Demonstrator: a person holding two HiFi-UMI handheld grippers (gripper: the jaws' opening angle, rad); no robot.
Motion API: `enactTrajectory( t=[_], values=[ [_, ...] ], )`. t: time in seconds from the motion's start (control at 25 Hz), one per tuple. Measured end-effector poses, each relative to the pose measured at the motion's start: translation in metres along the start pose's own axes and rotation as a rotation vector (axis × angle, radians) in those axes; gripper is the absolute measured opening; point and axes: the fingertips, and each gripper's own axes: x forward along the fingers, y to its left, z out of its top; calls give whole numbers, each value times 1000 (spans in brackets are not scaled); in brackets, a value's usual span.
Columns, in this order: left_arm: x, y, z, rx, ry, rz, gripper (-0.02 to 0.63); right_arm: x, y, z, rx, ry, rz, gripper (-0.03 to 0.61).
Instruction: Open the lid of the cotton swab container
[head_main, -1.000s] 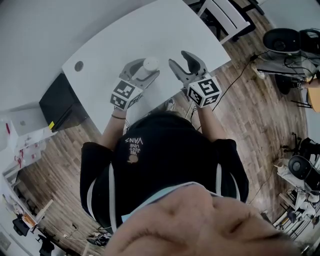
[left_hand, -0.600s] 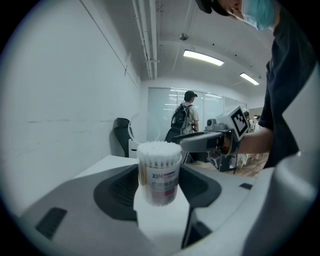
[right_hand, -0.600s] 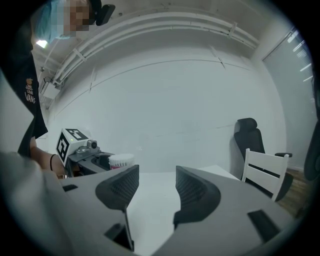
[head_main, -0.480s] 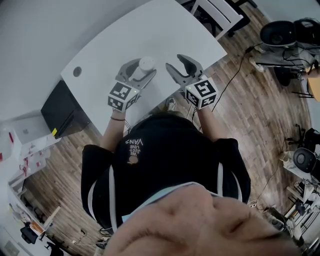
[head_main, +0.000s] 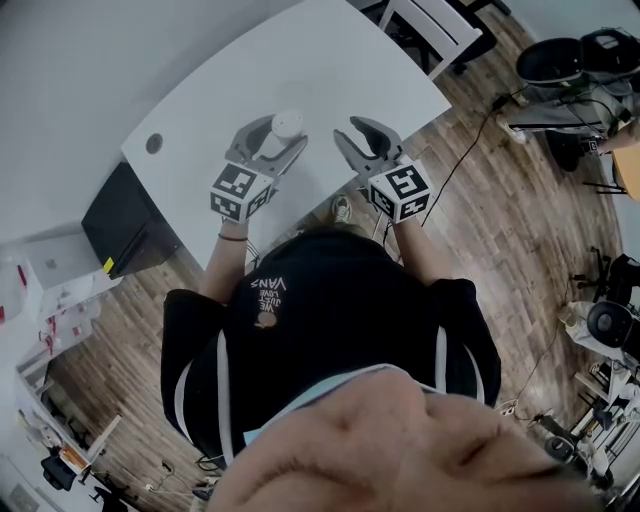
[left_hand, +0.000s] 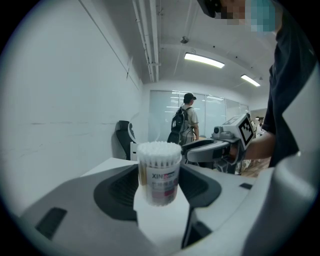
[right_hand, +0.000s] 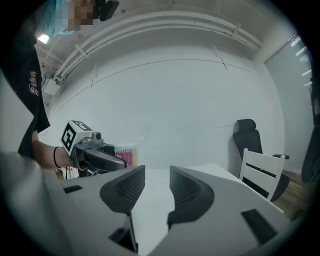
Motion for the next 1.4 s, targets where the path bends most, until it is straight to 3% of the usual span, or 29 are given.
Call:
enactTrajectory(
  t=[0.84, 1.4],
  values=[
    [-3, 0, 1, -16, -13, -3, 256, -2, 2, -7, -5, 10, -25, 43],
    [-2, 5, -1, -19, -14, -5, 256, 6, 1, -6, -12, 25, -31, 14]
  ],
)
